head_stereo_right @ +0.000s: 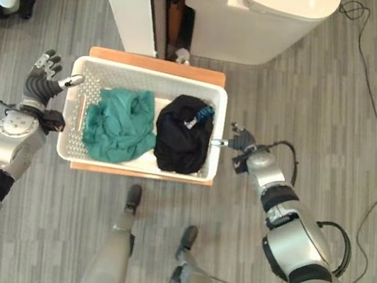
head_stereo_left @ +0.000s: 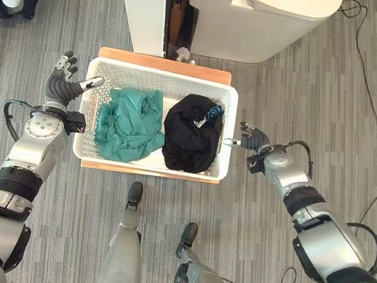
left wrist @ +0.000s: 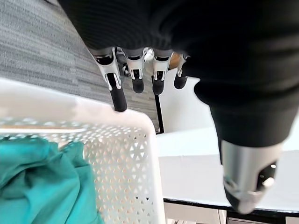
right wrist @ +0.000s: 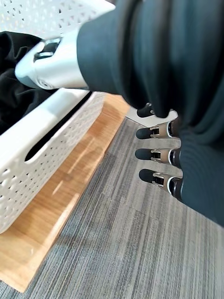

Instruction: Grab the laundry basket,head to the washer,open it,put in the laundry and shut it.

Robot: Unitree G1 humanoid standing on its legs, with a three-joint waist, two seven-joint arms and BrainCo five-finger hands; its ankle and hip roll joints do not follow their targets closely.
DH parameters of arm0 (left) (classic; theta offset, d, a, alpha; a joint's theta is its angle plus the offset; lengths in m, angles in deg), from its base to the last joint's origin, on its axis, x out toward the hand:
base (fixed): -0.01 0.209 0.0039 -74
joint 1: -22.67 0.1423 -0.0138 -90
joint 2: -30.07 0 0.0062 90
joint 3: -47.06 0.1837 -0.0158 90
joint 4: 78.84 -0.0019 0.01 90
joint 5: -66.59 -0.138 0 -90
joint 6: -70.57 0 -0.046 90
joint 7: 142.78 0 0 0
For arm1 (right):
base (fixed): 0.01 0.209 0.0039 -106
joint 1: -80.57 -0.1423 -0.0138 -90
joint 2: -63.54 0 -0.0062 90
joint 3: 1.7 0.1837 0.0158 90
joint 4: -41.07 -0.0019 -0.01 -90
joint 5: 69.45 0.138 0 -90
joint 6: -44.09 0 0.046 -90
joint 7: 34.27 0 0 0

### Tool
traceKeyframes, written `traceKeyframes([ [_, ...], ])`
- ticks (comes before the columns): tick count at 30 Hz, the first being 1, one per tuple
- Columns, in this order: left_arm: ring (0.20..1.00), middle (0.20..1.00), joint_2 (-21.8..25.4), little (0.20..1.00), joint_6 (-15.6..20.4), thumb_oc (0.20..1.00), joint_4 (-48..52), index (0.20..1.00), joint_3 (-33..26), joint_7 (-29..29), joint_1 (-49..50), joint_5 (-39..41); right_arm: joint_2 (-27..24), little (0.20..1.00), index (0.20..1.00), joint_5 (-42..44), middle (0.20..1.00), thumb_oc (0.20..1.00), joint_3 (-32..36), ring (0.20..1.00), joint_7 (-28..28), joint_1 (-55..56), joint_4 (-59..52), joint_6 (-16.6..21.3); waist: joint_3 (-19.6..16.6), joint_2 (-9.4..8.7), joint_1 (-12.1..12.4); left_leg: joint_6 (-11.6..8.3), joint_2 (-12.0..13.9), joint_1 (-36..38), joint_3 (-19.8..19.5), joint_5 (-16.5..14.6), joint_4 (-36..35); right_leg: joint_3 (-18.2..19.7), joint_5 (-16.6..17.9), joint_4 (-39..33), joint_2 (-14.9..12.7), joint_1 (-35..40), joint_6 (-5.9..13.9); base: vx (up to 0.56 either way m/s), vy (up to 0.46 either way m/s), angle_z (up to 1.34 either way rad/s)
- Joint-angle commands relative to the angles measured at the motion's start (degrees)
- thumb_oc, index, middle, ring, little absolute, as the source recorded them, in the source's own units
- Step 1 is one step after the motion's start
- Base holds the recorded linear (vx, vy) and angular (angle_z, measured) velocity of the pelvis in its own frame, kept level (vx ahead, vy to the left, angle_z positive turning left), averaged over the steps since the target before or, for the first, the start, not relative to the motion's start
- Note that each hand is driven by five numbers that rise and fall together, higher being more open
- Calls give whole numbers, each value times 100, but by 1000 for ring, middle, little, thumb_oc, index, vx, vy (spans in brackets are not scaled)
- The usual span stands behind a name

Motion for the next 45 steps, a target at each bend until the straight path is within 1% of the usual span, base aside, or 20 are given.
traceKeyframes([
  [1,1000,1000,410,1000,261,1000,377,1000,-155,45,10,-286,-318,1000,1000,-39,1000,1000,2,1000,-98,92,-268,227,-246,-100,69,15,87,127,50,-487,263,7,276,77,-463,-508,228,0,0,0],
  [6,1000,1000,681,1000,34,1000,459,1000,-245,-106,146,-852,-419,1000,1000,-86,1000,1000,59,1000,-20,248,-488,255,-249,-88,71,24,78,130,74,-529,291,3,267,89,-485,-497,227,0,0,0],
  [7,1000,1000,888,1000,-104,1000,366,1000,-173,-262,134,-1046,-488,1000,1000,-80,1000,1000,70,1000,9,252,-533,253,-222,-52,72,30,70,130,81,-534,299,5,279,96,-494,-503,230,0,0,0],
  [8,1000,1000,1303,1000,-341,1000,-57,1000,-47,-350,-41,-1804,-536,1000,1000,-90,1000,1000,96,1000,51,252,-589,238,-194,-34,75,21,87,170,99,-566,302,7,271,87,-484,-477,237,-18,3,-3],
  [9,1000,1000,1305,1000,-336,1000,-70,1000,-27,-351,-69,-1805,-539,1000,1000,-91,1000,1000,107,1000,51,250,-590,236,-195,-42,79,25,79,152,97,-545,300,5,285,83,-491,-492,237,0,0,0],
  [10,1000,1000,1504,1000,-478,1000,-394,1000,104,-283,-252,-2310,-575,1000,1000,-136,1000,1000,115,1000,61,267,-732,228,-185,-48,67,18,89,155,108,-546,299,7,289,75,-493,-493,241,0,0,0],
  [12,1000,1000,1577,1000,-682,1000,-551,1000,74,-301,-219,-2815,-678,1000,1000,-201,1000,1000,268,1000,19,377,-1045,246,-166,-77,49,17,106,146,118,-551,306,-2,292,73,-497,-507,247,0,0,0],
  [14,1000,1000,1471,1000,-715,1000,-570,1000,30,-333,-154,-2805,-778,1000,1000,-249,1000,1000,364,1000,-20,495,-1212,236,-145,-68,44,20,104,136,113,-554,307,-18,285,78,-503,-512,249,-7,1,2],
  [19,1000,1000,1284,1000,-659,1000,-1046,1000,624,-445,-643,-2409,-984,1000,1000,-73,1000,1000,300,1000,10,489,-1178,251,-97,-30,17,24,103,122,110,-528,305,-59,302,75,-528,-517,254,-9,8,2],
  [21,1000,1000,1181,1000,-604,1000,-1053,1000,808,-530,-787,-2026,-1047,1000,1000,5,1000,1000,231,1000,10,467,-1135,239,-78,-2,3,25,101,112,110,-500,286,-81,309,70,-530,-524,260,0,0,0],
  [22,1000,1000,1074,1000,-544,1000,-1059,1000,984,-597,-879,-1625,-1081,1000,1000,87,1000,1000,177,1000,25,467,-1113,226,-59,24,-1,25,96,100,101,-474,272,-101,314,65,-530,-527,258,0,0,0],
  [23,1000,1000,1073,1000,-541,1000,-1065,1000,992,-596,-887,-1620,-1084,1000,1000,89,1000,1000,178,1000,25,467,-1112,227,-58,26,1,25,97,100,99,-473,271,-102,314,65,-529,-526,258,0,0,0],
  [26,1000,1000,833,1000,-278,1000,-1018,1000,1295,-573,-1032,-603,-1089,1000,1000,382,1000,1000,41,1000,66,510,-1106,244,-33,64,-17,25,90,92,84,-455,273,-128,329,62,-530,-530,262,0,0,0],
  [27,1000,1000,844,1000,-170,1000,-919,1000,1510,-576,-1030,-115,-1118,1000,1000,503,1000,1000,-84,1000,110,532,-1095,229,-13,87,-22,25,88,95,72,-448,274,-134,336,58,-526,-534,268,0,0,0],
  [29,1000,1000,853,1000,-136,1000,-860,1000,1614,-588,-1029,64,-1150,1000,1000,556,1000,1000,-144,1000,122,505,-1111,226,-4,91,-23,25,90,96,77,-446,282,-129,341,56,-525,-535,270,0,0,0],
  [30,1000,1000,888,1000,-120,1000,-855,1000,1881,-636,-1088,352,-1195,1000,1000,559,1000,1000,-292,1000,149,458,-1078,223,4,104,-30,24,90,91,81,-448,303,-135,349,68,-523,-543,278,0,0,0],
  [36,1000,1000,1026,1000,-228,1000,-1183,1000,2497,-741,-1497,330,-1233,1000,1000,594,1000,1000,-457,1000,137,326,-841,217,41,157,-40,26,87,66,90,-459,365,-128,352,101,-529,-575,287,0,0,0],
  [43,1000,1000,697,1000,-398,1000,-2308,1000,3005,-945,-2059,-8,-1022,1000,1000,487,1000,1000,-629,1000,112,-95,-182,181,87,184,-63,32,92,10,97,-445,376,-118,353,133,-531,-644,287,0,0,0],
  [44,1000,1000,520,1000,-464,1000,-2900,1000,3099,-1009,-2286,-255,-889,1000,1000,431,1000,1000,-696,1000,108,-255,-26,176,129,171,-75,34,99,10,105,-455,392,-98,350,147,-513,-668,283,0,0,0],
  [45,1000,1000,520,1000,-462,1000,-2904,1000,3103,-1010,-2292,-255,-889,1000,1000,431,1000,1000,-694,1000,109,-257,-25,177,118,169,-81,36,94,-10,98,-448,394,-104,353,147,-517,-683,284,0,0,0],
])
